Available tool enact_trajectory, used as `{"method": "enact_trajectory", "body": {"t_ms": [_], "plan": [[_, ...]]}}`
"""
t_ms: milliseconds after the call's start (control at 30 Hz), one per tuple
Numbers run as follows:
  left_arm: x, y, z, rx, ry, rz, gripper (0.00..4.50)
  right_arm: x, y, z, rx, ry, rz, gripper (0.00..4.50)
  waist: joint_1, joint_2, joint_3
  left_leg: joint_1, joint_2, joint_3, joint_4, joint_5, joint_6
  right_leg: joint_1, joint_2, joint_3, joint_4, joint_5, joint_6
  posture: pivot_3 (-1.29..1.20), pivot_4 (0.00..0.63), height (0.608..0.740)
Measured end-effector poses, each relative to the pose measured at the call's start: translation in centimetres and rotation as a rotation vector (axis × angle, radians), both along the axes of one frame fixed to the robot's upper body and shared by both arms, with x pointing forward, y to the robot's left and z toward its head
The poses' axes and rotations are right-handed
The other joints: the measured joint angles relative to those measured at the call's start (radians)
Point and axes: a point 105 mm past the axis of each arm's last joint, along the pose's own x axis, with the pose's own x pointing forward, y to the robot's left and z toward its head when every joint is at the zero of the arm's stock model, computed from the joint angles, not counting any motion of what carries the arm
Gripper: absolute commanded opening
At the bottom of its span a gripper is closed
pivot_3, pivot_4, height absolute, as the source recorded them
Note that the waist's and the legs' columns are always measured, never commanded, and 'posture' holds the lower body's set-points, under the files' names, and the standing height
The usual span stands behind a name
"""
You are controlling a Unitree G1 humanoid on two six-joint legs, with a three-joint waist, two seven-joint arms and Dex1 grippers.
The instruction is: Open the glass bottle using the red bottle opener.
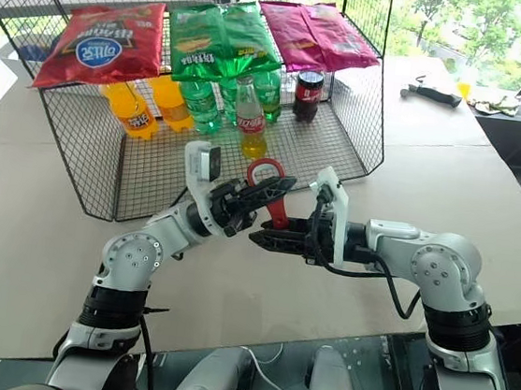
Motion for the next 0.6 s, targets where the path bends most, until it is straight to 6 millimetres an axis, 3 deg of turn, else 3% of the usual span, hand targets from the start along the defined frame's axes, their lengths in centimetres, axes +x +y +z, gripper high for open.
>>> {"method": "enact_trajectory", "body": {"t_ms": [500,600], "plan": [[-0.07,-0.18,-0.1,0.0,0.011,-0.009,0.0,0.61,0.3,0.55,0.032,0.004,-0.024,2.11,0.0,0.0,0.0,0.0,0.0,0.0,0.0,0.0,0.0,0.0,0.0,0.0,0.0,0.0,0.0,0.0,0.15,0.74],[-0.09,0.03,0.06,-0.011,0.007,-0.011,0.0,0.4,0.27,0.67,0.043,0.008,-0.007,0.78,0.0,0.0,0.0,0.0,0.0,0.0,0.0,0.0,0.0,0.0,0.0,0.0,0.0,0.0,0.0,0.0,0.15,0.74]]}}
